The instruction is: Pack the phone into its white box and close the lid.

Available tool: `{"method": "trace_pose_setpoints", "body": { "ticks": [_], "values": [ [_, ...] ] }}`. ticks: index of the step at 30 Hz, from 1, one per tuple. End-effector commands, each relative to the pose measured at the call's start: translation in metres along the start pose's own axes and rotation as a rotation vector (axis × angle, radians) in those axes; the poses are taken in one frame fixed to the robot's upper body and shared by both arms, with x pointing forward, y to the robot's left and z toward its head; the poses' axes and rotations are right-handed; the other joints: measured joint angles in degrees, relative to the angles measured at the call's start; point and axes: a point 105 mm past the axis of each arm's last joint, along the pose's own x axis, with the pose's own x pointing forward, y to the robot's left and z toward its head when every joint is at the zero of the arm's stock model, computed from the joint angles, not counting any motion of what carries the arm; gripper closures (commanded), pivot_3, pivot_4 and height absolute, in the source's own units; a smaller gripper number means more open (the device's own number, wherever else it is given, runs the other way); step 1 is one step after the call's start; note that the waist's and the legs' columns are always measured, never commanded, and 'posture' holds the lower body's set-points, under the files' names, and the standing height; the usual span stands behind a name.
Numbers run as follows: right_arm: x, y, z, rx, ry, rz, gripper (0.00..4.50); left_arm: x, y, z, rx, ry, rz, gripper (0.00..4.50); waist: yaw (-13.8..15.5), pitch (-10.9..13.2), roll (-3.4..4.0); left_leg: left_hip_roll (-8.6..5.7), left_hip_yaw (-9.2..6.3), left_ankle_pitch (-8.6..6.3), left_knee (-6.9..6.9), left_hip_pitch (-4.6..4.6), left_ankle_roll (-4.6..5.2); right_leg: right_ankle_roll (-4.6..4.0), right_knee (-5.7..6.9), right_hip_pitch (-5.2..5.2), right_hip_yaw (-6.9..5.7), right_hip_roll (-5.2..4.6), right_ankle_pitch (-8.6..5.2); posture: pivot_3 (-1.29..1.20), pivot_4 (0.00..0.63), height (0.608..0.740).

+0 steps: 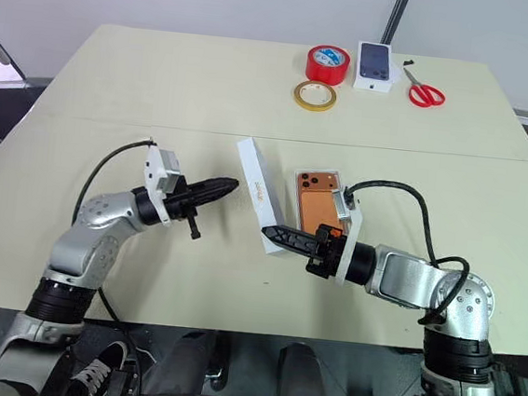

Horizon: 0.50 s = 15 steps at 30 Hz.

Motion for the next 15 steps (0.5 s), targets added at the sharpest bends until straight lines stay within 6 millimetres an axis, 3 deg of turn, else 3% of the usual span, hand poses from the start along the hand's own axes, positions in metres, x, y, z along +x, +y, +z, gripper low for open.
{"method": "trace_pose_setpoints", "body": {
  "ticks": [1, 7, 10, 15],
  "values": [
    [-0.002, 0.001, 0.010, 0.016, -0.057, -0.016, 4.50, 0.015, -0.014, 0.004, 0.010, -0.036, -0.048, 4.45, 0.07, 0.00, 0.00, 0.00, 0.00, 0.00, 0.01, -0.03, 0.01, 0.00, 0.00, -0.02, 0.00, 0.00, 0.00, 0.00, 0.150, 0.728],
    [-0.008, -0.014, 0.015, 0.072, -0.108, -0.069, 4.50, 0.044, -0.026, -0.010, -0.011, -0.042, -0.074, 4.45, 0.38, 0.00, -0.02, -0.01, 0.00, -0.03, 0.16, -0.11, 0.07, 0.01, -0.01, 0.00, -0.03, 0.00, 0.00, 0.00, 0.150, 0.728],
    [-0.013, -0.020, 0.015, 0.090, -0.121, -0.093, 3.57, 0.056, -0.026, -0.011, -0.025, -0.060, -0.075, 4.50, 0.40, 0.00, -0.02, -0.01, -0.01, -0.03, 0.17, -0.12, 0.08, 0.01, 0.00, -0.01, -0.04, 0.00, 0.01, 0.00, 0.150, 0.728],
    [-0.023, -0.029, 0.022, 0.081, -0.153, -0.186, 0.91, 0.070, -0.024, -0.012, -0.040, -0.075, -0.084, 4.50, 0.31, 0.00, -0.02, -0.01, -0.01, -0.04, 0.18, -0.19, 0.10, 0.02, 0.01, -0.07, -0.05, 0.01, 0.01, 0.00, 0.150, 0.728]
  ]
}}
